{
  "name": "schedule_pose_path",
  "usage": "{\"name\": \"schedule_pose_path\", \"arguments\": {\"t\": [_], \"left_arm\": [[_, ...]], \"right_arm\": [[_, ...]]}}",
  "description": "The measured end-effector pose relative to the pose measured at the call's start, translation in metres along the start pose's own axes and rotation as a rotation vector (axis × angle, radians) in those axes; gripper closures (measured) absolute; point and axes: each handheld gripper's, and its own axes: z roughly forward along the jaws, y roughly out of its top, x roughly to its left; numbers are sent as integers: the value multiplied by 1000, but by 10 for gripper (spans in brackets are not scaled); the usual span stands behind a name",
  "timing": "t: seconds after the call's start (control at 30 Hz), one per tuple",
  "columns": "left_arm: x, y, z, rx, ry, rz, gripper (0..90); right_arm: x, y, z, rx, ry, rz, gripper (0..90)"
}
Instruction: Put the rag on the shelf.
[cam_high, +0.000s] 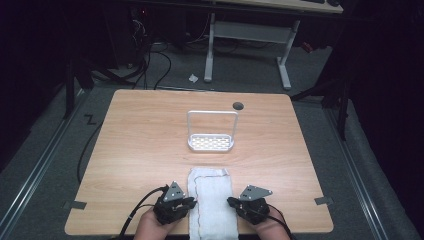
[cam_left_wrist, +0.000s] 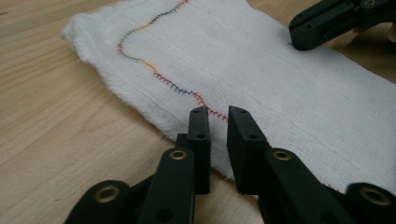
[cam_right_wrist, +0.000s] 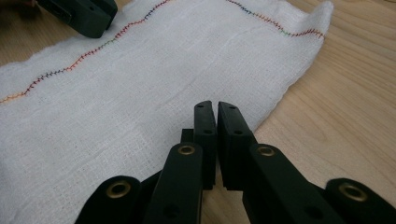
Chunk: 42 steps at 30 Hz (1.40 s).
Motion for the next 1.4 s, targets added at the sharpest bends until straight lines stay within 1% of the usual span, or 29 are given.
{"name": "schedule_pose_path", "arguments": {"t": [0.03, 0.07, 0.1, 0.17, 0.23, 0.27, 0.33, 0.37, 0.43, 0.5, 0.53, 0.57, 0.63, 0.67, 0.73, 0.87, 0.93, 0.97, 1.0, 1.07, 1.1, 1.13, 1.17, 1.2, 1.27, 1.3, 1.33, 1.37, 1.4], "left_arm": [[4, 1, -2, -15, 21, -8, 757], [9, 2, -4, -40, 53, -17, 733], [14, 4, -6, -60, 77, -32, 704], [22, 6, -6, -71, 103, -51, 643], [30, 9, -4, -73, 144, -66, 612], [35, 13, -1, -82, 138, -90, 588], [39, 20, 4, -93, 143, -102, 559], [41, 25, 10, -91, 148, -103, 552], [43, 31, 21, -74, 148, -112, 552], [44, 38, 32, -52, 182, -111, 553], [45, 40, 38, -40, 188, -112, 566], [46, 41, 42, -35, 189, -115, 575], [46, 42, 46, -47, 194, -121, 608], [46, 42, 47, -54, 187, -131, 626], [47, 43, 48, -58, 164, -156, 699], [48, 43, 49, -56, 131, -167, 805], [48, 42, 49, -55, 126, -169, 826], [48, 42, 49, -55, 124, -169, 828], [48, 42, 49, -54, 124, -170, 829], [47, 42, 49, -56, 129, -167, 830], [47, 42, 49, -56, 129, -167, 831], [47, 42, 49, -56, 127, -169, 831], [48, 42, 49, -55, 124, -172, 830], [48, 42, 49, -55, 121, -177, 830], [50, 42, 48, -52, 114, -187, 830], [50, 42, 48, -54, 113, -191, 830], [50, 42, 48, -55, 110, -194, 829], [50, 41, 48, -55, 109, -195, 830], [51, 41, 48, -55, 108, -197, 829]], "right_arm": [[0, 0, 0, 3, 3, 9, 870], [-1, 0, 0, 3, 7, 13, 870], [-1, 0, 0, 4, 9, 14, 870], [-1, 0, 0, 3, 9, 6, 870], [-1, 0, 0, 4, 13, 4, 868], [-2, 0, 0, 4, 18, 6, 867], [-4, -1, 0, -2, 31, 11, 866], [-4, -1, -1, 1, 34, 18, 866], [-5, -1, -1, -1, 40, 16, 865], [-4, -2, -2, 1, 41, 12, 865], [-4, -2, -2, 3, 40, 12, 864], [-3, -2, -2, 4, 41, 8, 863], [-3, -2, -3, 12, 40, 10, 863], [-3, -2, -3, 12, 40, 10, 863], [-3, -2, -3, 7, 46, 6, 863], [-5, -2, -3, 10, 58, 17, 853], [-5, 0, -5, -11, 67, 27, 839], [-6, 2, -7, -34, 64, 36, 825], [-6, 3, -7, -47, 55, 41, 810], [-8, 6, -8, -74, 24, 69, 798], [-10, 8, -7, -88, -5, 90, 791], [-11, 10, -6, -90, -29, 96, 783], [-14, 15, -3, -91, -58, 114, 761], [-17, 18, -1, -98, -71, 131, 726], [-24, 29, 7, -114, -120, 160, 710], [-27, 34, 13, -118, -149, 164, 703], [-30, 38, 19, -121, -169, 159, 677], [-32, 41, 23, -120, -181, 163, 648], [-35, 44, 30, -112, -188, 184, 636]]}}
